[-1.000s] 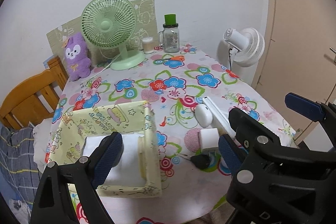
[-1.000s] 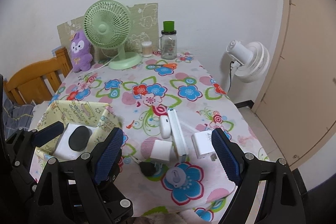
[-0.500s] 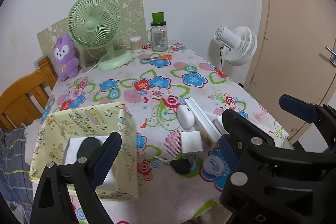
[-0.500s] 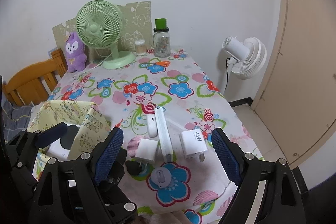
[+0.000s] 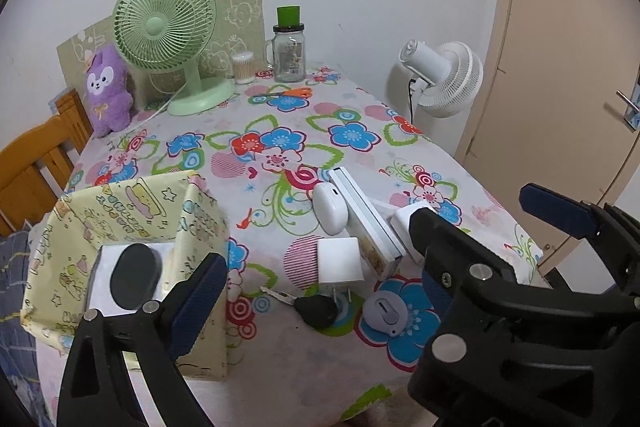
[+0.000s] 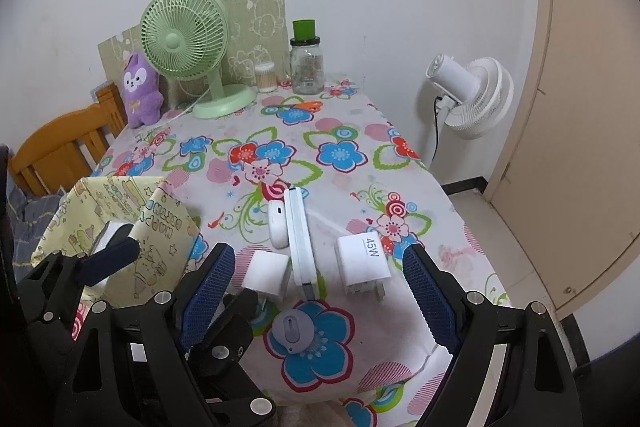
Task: Organize rigid objects
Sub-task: 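Grasp the small white square plug with the left gripper while the right gripper grasps the long white bar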
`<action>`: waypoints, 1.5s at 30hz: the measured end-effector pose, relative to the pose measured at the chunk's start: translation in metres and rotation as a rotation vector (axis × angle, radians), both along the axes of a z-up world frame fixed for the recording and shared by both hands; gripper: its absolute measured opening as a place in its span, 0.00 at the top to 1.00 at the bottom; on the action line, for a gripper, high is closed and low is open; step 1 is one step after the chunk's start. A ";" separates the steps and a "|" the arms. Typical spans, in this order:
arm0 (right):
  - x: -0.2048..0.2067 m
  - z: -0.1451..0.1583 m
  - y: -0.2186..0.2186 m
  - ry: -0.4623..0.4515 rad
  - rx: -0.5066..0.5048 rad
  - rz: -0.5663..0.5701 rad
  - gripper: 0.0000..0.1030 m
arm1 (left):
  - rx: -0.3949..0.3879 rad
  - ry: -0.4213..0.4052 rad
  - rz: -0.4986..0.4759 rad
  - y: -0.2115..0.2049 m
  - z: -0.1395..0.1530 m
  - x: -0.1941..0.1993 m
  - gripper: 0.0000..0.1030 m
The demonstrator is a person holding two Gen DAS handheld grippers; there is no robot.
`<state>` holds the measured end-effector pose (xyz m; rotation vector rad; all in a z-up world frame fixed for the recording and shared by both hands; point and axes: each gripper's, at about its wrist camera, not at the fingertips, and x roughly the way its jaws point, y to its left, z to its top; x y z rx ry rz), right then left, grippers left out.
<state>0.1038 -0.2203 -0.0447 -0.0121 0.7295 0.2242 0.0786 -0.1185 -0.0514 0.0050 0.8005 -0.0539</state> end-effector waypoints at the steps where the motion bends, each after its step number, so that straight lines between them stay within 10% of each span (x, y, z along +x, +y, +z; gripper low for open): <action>1: 0.000 -0.002 -0.001 0.000 0.007 0.003 0.14 | 0.000 -0.002 0.004 0.000 -0.001 0.000 0.04; 31: 0.037 -0.063 -0.010 0.075 0.022 0.015 0.20 | -0.005 0.075 -0.008 -0.013 -0.058 0.032 0.02; 45: 0.054 -0.075 0.003 0.112 0.016 0.046 0.27 | -0.063 0.143 0.015 0.003 -0.075 0.047 0.31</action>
